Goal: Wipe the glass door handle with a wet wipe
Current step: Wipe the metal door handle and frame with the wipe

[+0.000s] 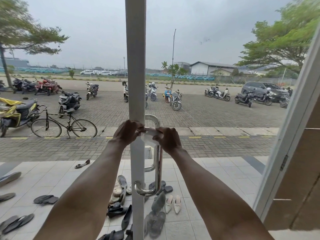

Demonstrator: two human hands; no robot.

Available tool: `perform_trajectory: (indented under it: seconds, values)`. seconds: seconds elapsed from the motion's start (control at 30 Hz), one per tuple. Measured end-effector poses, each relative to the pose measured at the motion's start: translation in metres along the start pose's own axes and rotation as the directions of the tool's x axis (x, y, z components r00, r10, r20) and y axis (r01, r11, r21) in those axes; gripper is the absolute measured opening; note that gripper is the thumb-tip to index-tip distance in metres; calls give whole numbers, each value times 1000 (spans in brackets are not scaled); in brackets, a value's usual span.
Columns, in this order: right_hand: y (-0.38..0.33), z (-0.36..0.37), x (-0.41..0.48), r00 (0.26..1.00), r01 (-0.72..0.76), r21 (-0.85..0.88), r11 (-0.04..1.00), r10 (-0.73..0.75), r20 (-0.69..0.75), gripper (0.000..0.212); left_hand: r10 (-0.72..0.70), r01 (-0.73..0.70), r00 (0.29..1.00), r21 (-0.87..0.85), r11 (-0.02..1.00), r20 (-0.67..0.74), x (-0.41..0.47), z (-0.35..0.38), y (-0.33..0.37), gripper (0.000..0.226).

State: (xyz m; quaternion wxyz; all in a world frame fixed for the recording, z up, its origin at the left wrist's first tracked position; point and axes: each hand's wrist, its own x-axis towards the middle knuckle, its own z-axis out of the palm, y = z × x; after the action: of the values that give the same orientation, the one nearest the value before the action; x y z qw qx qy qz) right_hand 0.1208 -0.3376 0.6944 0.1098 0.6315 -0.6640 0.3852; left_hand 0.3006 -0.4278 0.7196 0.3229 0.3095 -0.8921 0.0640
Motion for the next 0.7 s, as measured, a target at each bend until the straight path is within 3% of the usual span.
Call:
perform_trajectory:
  seconds: [0.13, 0.27, 0.37, 0.53, 0.7]
  values:
    - [1, -2, -2, 999, -31, -26, 999, 31, 17, 25, -32, 32, 999, -23, 999, -11, 2, 2, 1, 37]
    - [-16, 1, 8, 998, 51, -94, 994, -48, 29, 30, -64, 61, 997, -79, 995, -45, -1, 5, 4, 32]
    - [-29, 6, 13, 994, 94, -101, 990, -88, 64, 20, -64, 58, 997, -107, 993, -53, -2, 5, 6, 26]
    - [-24, 6, 8, 998, 56, -82, 995, -54, 25, 14, -65, 59, 996, -100, 993, -64, -3, 6, 5, 27]
    - [4, 4, -14, 996, -89, -29, 996, 89, 17, 28, -59, 58, 996, -22, 998, -65, -5, 6, 11, 30]
